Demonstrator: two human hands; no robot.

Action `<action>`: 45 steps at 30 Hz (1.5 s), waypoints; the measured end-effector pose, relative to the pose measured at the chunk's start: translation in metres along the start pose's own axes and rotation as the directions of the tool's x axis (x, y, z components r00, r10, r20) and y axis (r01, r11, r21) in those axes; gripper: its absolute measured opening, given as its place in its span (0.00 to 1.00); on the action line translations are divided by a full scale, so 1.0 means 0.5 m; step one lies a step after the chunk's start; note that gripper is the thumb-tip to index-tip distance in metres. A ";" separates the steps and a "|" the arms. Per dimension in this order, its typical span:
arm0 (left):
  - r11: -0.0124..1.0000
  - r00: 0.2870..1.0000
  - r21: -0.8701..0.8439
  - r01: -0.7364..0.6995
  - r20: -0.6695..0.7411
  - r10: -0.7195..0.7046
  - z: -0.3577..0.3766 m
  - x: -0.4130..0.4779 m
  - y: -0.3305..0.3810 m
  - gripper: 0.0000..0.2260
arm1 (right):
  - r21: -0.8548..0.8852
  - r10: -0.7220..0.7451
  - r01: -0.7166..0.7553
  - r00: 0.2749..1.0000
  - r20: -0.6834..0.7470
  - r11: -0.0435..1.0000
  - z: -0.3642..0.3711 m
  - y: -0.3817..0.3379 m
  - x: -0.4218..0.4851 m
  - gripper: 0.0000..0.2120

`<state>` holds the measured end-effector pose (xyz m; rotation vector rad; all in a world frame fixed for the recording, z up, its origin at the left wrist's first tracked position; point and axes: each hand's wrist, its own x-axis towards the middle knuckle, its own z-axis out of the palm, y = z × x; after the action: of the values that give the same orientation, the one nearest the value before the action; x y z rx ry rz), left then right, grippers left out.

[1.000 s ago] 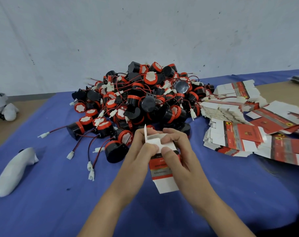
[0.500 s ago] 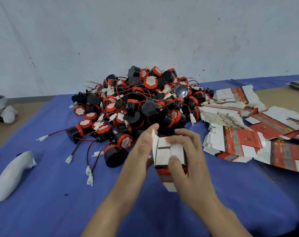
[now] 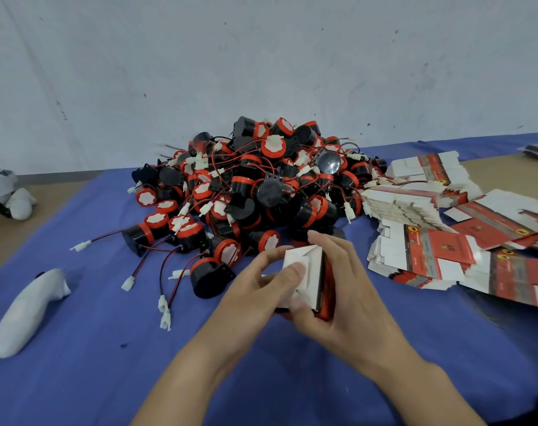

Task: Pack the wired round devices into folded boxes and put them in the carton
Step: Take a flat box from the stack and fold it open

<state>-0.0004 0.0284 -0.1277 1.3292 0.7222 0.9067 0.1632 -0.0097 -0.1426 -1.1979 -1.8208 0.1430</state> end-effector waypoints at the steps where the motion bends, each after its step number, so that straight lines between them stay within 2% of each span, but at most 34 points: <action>1: 1.000 1.000 0.024 -0.004 0.001 0.004 -0.001 0.000 -0.002 0.19 | -0.025 -0.013 0.013 1.000 0.010 1.000 0.001 0.000 -0.001 0.35; 7: 0.999 1.000 0.047 -0.003 0.016 0.002 -0.008 -0.001 -0.003 0.16 | -0.092 -0.063 0.067 0.997 0.048 0.994 -0.002 -0.003 -0.001 0.42; 13: 0.995 1.000 0.098 0.025 -0.008 -0.024 -0.006 0.000 -0.004 0.16 | -0.138 -0.085 0.096 0.993 0.083 0.986 0.004 -0.004 -0.005 0.43; 18: 0.998 0.999 -0.045 0.047 -0.012 -0.048 -0.005 -0.001 0.005 0.16 | -0.120 -0.051 0.060 0.996 0.078 0.991 -0.004 0.000 -0.003 0.45; 21: 0.990 0.997 -0.143 0.019 -0.073 -0.030 -0.005 -0.001 0.014 0.14 | -0.191 -0.038 0.058 0.993 0.111 0.980 -0.004 0.003 -0.002 0.47; 27: 0.983 0.985 -0.176 -0.047 -0.171 0.016 -0.005 0.001 0.021 0.17 | -0.271 -0.046 0.071 0.994 0.098 0.960 -0.006 0.023 0.001 0.49; 32: 0.993 0.988 -0.038 -0.107 -0.120 0.102 -0.021 0.002 0.026 0.15 | -0.311 -0.072 0.097 0.993 0.092 0.946 -0.016 0.041 0.003 0.50; 36: 0.966 0.980 0.209 -0.153 -0.096 0.176 -0.024 -0.011 0.021 0.13 | -0.311 -0.058 0.070 0.997 0.049 0.948 -0.006 0.048 -0.001 0.47; 39: 0.943 0.982 0.292 -0.158 -0.050 0.181 -0.006 -0.019 0.006 0.08 | -0.301 -0.019 0.041 0.997 0.076 0.953 0.004 0.050 -0.004 0.48; 41: 0.887 0.975 0.433 -0.160 -0.069 0.210 0.000 -0.022 -0.005 0.04 | -0.249 0.071 -0.021 0.978 0.194 0.968 0.011 0.055 -0.007 0.51; 42: 0.815 0.969 0.555 -0.164 -0.065 0.239 -0.002 -0.021 -0.010 0.05 | -0.224 0.116 -0.057 0.958 0.262 0.973 0.013 0.059 -0.009 0.52; 45: 0.420 0.944 0.886 -0.196 0.055 0.324 -0.019 -0.016 -0.022 0.13 | -0.164 0.203 -0.154 0.918 0.340 0.974 0.020 0.070 -0.014 0.47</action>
<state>-0.0113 0.0258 -0.1402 2.4118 1.2037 0.8744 0.1800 0.0069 -0.1712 -1.5125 -2.0537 0.3675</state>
